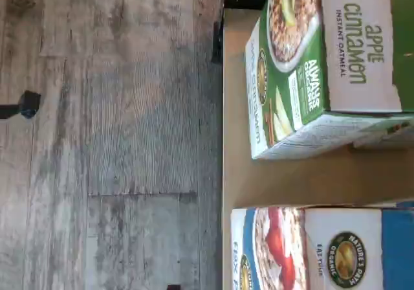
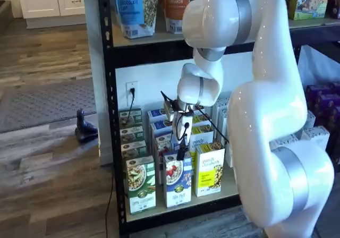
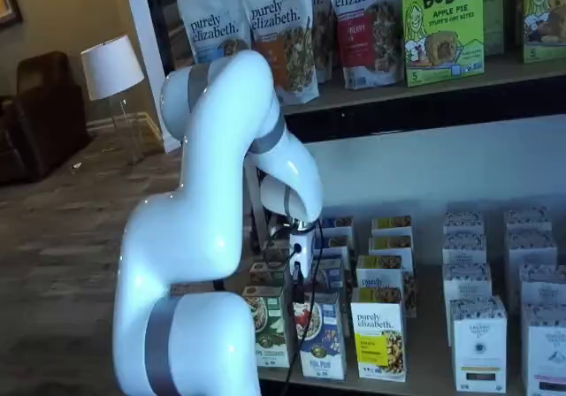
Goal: Pick up the blue and white box that is on the bottom shelf, the second box from the left
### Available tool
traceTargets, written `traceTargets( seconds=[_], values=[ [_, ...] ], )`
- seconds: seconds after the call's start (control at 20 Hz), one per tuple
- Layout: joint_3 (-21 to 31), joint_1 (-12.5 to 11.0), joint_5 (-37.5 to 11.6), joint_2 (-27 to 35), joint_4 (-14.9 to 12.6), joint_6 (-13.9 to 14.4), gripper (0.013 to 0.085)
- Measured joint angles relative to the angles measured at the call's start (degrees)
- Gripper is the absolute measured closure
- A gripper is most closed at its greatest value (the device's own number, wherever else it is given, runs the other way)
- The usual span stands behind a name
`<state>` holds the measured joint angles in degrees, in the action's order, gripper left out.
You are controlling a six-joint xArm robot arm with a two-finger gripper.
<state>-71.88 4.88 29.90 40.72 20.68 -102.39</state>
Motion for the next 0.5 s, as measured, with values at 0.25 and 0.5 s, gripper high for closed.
traceTargets(
  seconds=[0.25,0.5],
  values=[
    [-1.4,0.9,2.3,1.2,-4.3,4.6,0.013],
    [-1.8,1.7,0.7,2.7,-4.2,5.2,0.013]
  ],
)
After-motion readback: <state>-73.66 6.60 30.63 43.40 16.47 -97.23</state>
